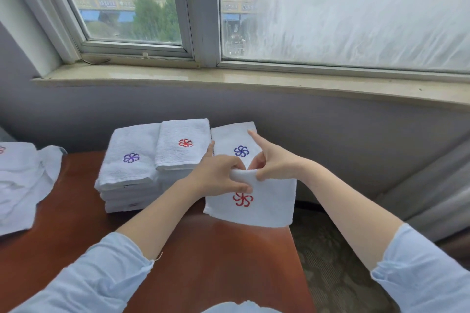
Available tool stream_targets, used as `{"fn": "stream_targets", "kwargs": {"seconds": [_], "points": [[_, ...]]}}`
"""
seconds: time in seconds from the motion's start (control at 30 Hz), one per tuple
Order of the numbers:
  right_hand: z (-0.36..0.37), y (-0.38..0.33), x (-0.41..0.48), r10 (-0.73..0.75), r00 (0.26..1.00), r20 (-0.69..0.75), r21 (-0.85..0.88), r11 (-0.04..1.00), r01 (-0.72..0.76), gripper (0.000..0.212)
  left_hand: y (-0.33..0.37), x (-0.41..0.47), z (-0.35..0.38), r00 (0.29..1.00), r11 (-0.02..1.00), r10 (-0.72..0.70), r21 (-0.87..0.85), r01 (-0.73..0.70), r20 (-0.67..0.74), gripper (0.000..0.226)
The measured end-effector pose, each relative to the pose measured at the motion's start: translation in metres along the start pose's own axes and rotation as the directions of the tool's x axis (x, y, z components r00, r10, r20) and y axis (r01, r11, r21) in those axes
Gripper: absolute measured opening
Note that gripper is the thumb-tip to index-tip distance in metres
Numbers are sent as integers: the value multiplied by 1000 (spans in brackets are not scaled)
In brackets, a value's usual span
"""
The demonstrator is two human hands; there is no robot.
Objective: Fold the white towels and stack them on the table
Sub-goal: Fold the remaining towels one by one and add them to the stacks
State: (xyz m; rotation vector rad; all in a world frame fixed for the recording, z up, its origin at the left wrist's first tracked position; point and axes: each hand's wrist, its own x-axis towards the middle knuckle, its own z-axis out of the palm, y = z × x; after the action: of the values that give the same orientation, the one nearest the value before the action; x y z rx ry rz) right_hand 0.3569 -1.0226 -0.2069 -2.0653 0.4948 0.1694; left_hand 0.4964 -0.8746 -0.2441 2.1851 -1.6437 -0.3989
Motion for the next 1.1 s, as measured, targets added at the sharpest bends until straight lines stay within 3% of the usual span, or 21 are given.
{"fn": "stream_targets", "kwargs": {"seconds": [0.07, 0.23, 0.33, 0.43, 0.53, 0.7, 0.8, 0.9, 1.03, 1.1], "points": [[5, 1, 0, -3, 1000, 17, -32, 999, 4, 118, 1, -1, 3, 998, 1000, -15, -1, 16, 59, 34], [12, 5, 2, -19, 1000, 18, -57, 998, 20, 118, 0, -7, 9, 974, 990, -105, -68, 121, 202, 52], [13, 9, 5, -53, 999, -4, -70, 996, 53, 116, -3, -9, 9, 969, 977, -131, -139, 163, 211, 50], [14, 12, 8, -103, 986, -128, -113, 990, 88, 102, -6, -11, 5, 975, 970, -144, -171, 172, 167, 52], [15, 17, 10, -103, 933, -346, -80, 994, 80, 68, -11, -16, -1, 979, 935, -163, -298, 192, 120, 47], [24, 29, 12, 51, 855, -516, 299, 946, 124, 70, -12, -25, -11, 962, 747, -263, -615, 254, 78, 21], [31, 34, 14, 123, 846, -519, 394, 913, 109, 79, -12, -27, -13, 943, 650, -325, -709, 276, 69, 40], [36, 40, 14, 190, 833, -520, 482, 870, 103, 77, -14, -28, -13, 929, 516, -364, -817, 259, 64, 40], [40, 45, 15, 151, 934, -323, 713, 688, 135, 53, -16, -22, -12, 912, 348, -407, -915, 205, 50, 37], [43, 43, 15, 96, 956, -279, 717, 682, 141, 49, -14, -17, -12, 905, 318, -423, -931, 179, 30, 34]]}}
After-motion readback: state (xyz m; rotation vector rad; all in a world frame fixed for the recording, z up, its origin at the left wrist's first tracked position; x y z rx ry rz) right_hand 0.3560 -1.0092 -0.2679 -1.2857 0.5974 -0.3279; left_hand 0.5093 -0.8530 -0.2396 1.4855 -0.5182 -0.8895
